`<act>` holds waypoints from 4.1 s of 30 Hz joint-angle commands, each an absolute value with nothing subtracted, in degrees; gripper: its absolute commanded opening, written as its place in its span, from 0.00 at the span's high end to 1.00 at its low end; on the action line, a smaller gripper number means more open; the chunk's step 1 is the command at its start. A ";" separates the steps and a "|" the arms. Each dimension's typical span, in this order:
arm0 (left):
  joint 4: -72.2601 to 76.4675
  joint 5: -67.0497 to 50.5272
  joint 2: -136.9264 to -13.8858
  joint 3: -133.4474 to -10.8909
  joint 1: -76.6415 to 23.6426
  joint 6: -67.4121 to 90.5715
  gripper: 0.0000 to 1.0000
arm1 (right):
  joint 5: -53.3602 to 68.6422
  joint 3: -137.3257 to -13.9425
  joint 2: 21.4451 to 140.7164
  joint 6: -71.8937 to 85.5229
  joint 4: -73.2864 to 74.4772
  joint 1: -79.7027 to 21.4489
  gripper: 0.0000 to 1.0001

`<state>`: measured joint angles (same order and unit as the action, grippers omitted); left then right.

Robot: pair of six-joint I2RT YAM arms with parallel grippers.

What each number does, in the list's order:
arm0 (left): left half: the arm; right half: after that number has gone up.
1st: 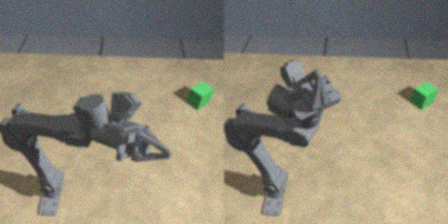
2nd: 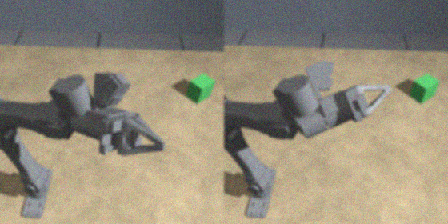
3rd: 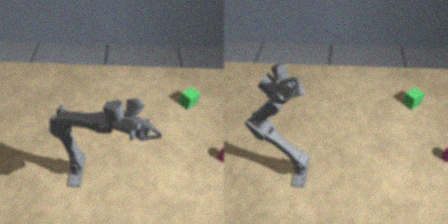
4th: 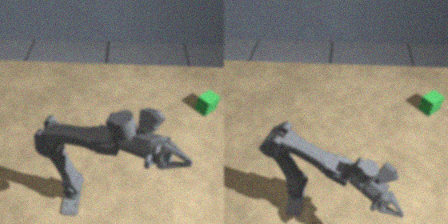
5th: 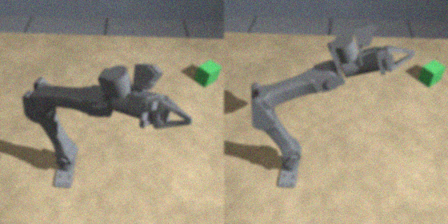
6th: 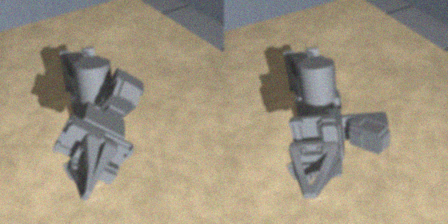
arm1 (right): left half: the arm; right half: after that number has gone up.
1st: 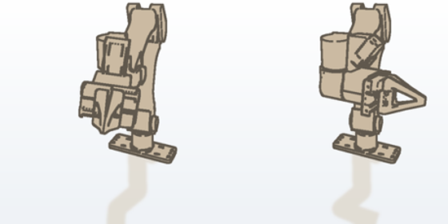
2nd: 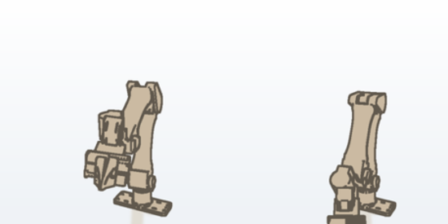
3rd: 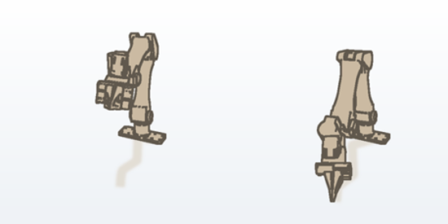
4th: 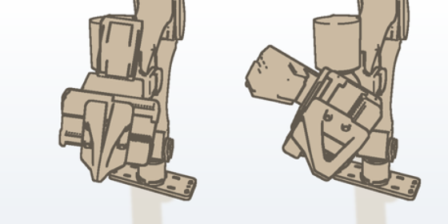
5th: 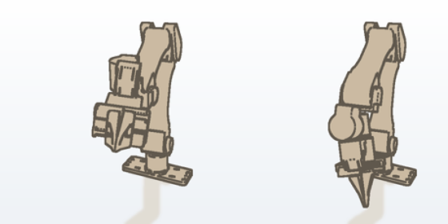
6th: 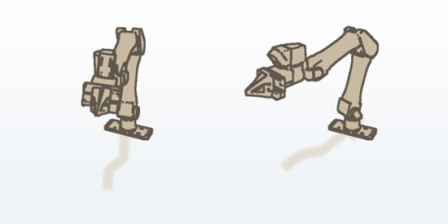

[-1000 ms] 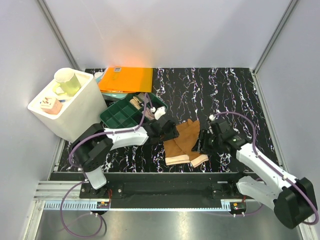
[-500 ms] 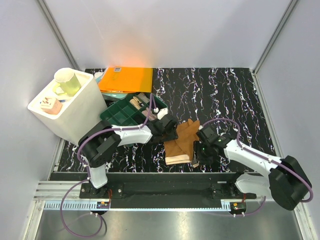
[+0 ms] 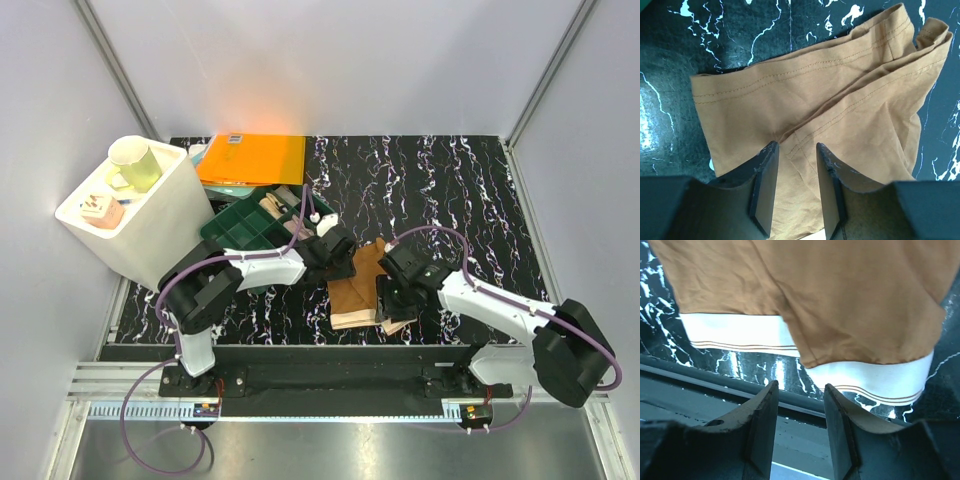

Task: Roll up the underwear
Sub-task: Fold the underwear at the center of the board.

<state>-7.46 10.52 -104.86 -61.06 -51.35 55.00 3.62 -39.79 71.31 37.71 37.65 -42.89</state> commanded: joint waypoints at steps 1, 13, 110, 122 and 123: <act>-6.50 10.81 -105.82 -63.54 -50.98 53.88 0.62 | 1.58 -41.84 73.55 36.13 37.44 -44.03 0.51; -6.59 10.11 -106.79 -64.07 -50.71 53.26 0.86 | 0.61 -41.57 82.09 36.38 36.38 -45.44 0.49; -6.68 2.29 -90.97 -55.46 -34.10 32.34 1.00 | 10.81 -65.57 103.53 42.45 28.04 -53.44 1.00; -7.12 2.37 -90.97 -55.90 -34.10 32.17 1.00 | 13.18 -65.04 104.94 42.28 26.54 -53.53 0.80; -7.21 2.37 -91.14 -55.90 -34.10 32.17 1.00 | 13.53 -65.04 104.16 42.19 26.54 -53.53 0.77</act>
<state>-6.79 -1.72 -91.18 -54.72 -34.65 33.93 11.51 -65.12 104.79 42.30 27.99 -52.88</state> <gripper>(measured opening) 0.005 0.171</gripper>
